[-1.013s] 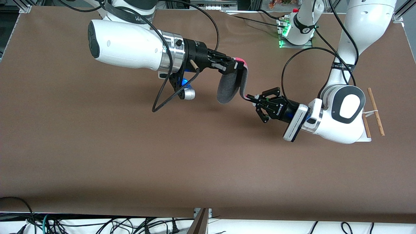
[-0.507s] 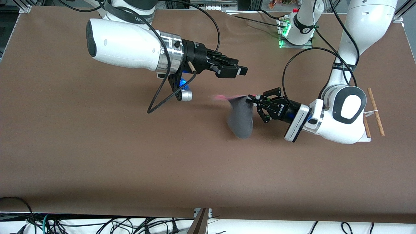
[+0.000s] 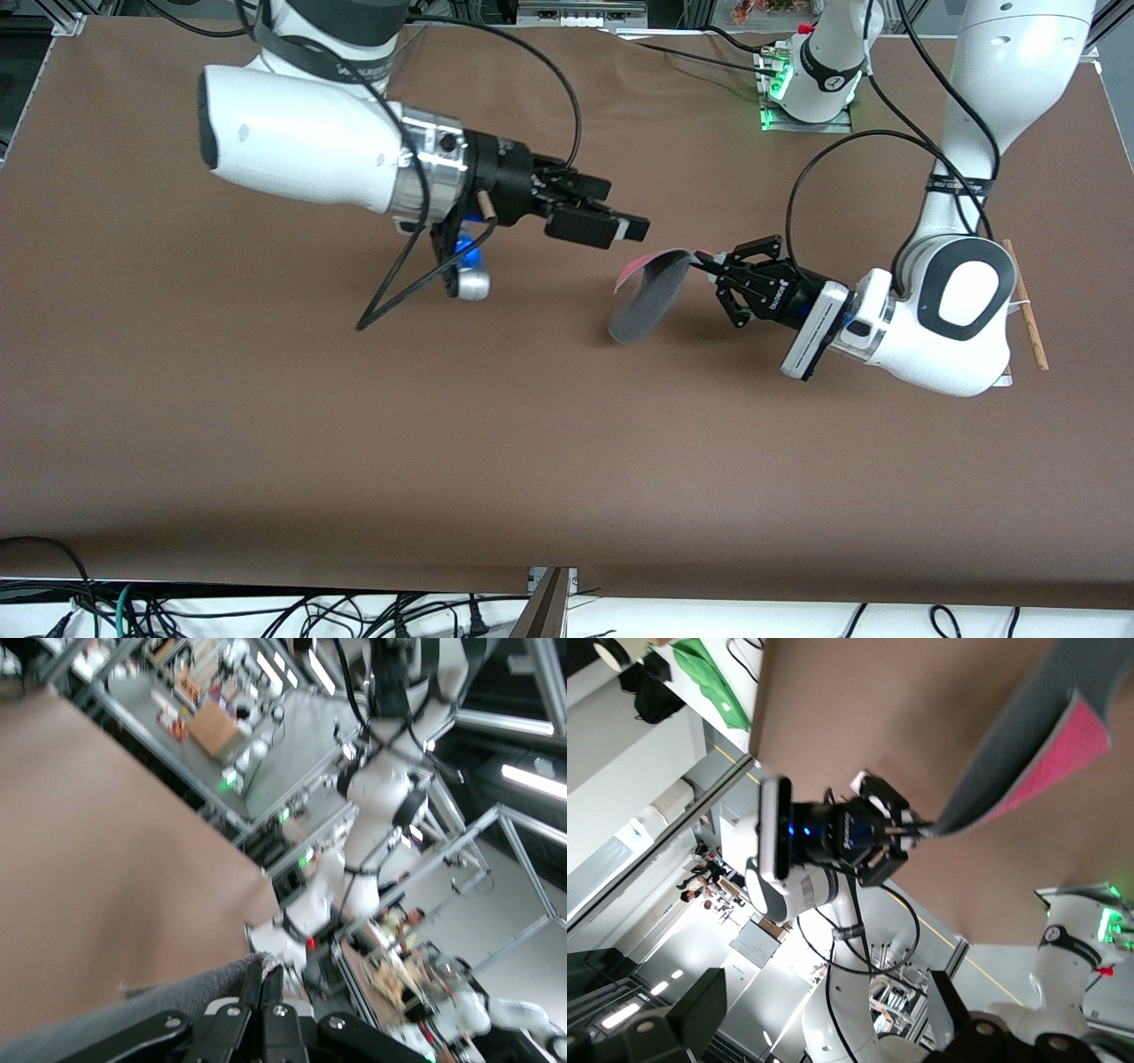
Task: Pass towel and hang on rack
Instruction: 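Open the right gripper to release the towel to the left gripper, then carry the towel with the left gripper while the right gripper withdraws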
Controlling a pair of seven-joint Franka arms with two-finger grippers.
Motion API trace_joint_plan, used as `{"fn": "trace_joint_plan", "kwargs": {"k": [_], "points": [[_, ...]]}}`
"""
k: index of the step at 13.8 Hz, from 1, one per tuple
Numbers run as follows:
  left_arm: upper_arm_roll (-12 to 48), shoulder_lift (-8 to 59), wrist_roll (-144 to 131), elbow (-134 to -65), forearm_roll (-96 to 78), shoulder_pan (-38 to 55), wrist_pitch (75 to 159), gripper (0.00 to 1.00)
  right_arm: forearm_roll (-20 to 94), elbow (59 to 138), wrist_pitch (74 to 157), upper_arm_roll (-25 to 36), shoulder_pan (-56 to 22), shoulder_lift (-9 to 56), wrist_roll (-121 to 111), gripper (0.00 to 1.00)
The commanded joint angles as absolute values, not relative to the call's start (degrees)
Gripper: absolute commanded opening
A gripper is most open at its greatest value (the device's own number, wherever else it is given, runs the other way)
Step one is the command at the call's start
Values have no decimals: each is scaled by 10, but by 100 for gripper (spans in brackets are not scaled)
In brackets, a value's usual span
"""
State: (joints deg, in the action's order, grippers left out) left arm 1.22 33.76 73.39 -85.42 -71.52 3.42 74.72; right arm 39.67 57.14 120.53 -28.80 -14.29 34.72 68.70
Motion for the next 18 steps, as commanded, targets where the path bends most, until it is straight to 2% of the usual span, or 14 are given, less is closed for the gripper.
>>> {"fn": "trace_joint_plan", "kwargs": {"k": [1,2,5,7,10,12,14,18], "points": [[12,334,702,-834,-628,10,698,0,398,570,1199,-294,-92,345,599,100],[11,331,702,-834,-589,-2,686,0,398,571,1186,-295,-71,345,577,100],[12,330,702,-800,-457,-38,654,0,383,574,1071,-285,-27,321,534,100],[7,331,701,-771,-380,-65,612,0,383,592,970,-236,-14,289,453,100],[-8,332,697,-729,-246,-117,592,0,380,659,881,-138,-12,207,331,100],[-32,332,667,-684,-199,-128,592,0,377,751,865,-84,-13,133,238,100],[-48,337,665,-657,-185,-128,594,0,307,817,864,-62,-13,78,157,100],[-69,332,647,-639,-145,-128,593,0,105,850,874,-62,-17,64,70,100]]}}
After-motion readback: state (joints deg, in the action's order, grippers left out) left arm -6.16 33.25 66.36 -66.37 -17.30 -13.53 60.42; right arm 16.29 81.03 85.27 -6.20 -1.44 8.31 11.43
